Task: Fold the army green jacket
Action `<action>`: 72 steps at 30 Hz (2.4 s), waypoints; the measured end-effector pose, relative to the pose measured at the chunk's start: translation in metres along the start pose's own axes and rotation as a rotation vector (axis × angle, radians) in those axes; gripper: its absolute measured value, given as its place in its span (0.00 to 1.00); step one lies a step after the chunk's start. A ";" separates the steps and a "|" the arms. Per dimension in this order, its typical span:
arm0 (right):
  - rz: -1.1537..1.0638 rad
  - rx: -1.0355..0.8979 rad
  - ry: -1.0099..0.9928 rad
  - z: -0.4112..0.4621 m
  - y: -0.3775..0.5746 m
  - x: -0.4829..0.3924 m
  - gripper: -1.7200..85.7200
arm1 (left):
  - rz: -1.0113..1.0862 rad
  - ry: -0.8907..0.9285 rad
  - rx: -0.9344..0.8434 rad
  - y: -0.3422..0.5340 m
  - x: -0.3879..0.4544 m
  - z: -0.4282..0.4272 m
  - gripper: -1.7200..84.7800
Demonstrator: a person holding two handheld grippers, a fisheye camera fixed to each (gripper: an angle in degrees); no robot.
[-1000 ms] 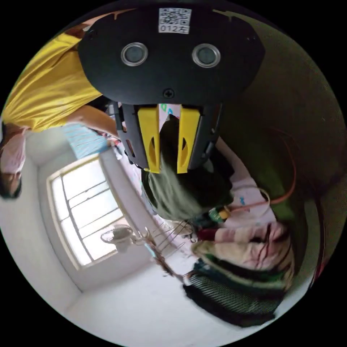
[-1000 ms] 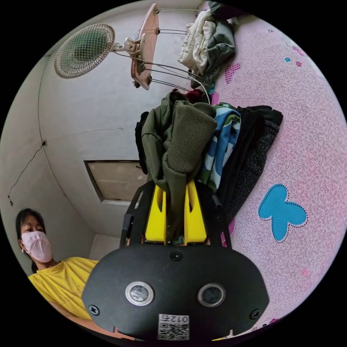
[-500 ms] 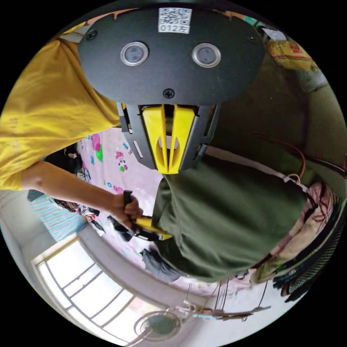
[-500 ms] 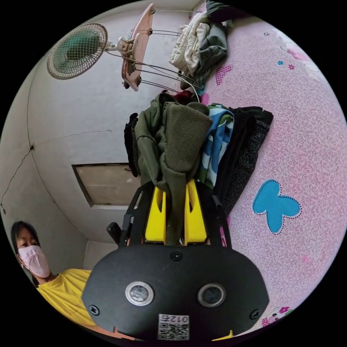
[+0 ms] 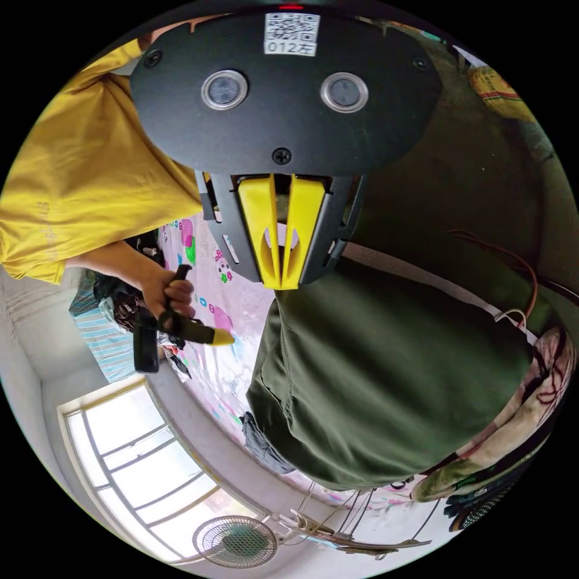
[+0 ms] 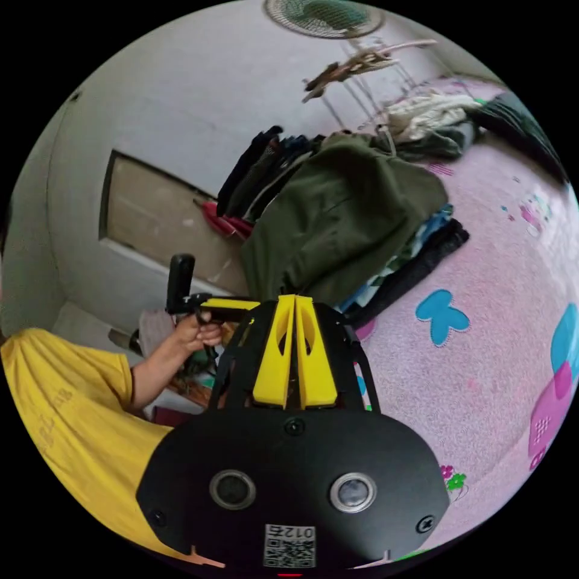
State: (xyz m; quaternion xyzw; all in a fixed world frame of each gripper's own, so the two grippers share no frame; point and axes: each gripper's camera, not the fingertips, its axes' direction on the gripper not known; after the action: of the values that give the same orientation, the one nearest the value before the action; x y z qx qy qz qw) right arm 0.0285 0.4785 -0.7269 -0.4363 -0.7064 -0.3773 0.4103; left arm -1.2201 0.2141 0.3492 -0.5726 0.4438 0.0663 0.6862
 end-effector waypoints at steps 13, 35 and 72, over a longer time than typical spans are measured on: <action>-0.303 -0.491 0.318 0.096 0.000 -0.078 0.03 | 0.006 0.000 -0.019 0.001 0.002 -0.019 0.03; -0.325 -0.522 0.207 0.139 0.033 -0.139 0.03 | -0.049 0.053 0.026 0.017 0.019 -0.032 0.03; -0.028 -0.137 0.650 0.069 -0.040 -0.104 0.02 | 0.171 -0.280 -0.088 -0.005 0.190 -0.003 0.02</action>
State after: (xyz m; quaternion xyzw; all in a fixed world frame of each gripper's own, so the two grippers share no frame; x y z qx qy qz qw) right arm 0.0031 0.4951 -0.8544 -0.3098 -0.5176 -0.5488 0.5787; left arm -1.1052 0.1311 0.2230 -0.5475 0.3876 0.2230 0.7073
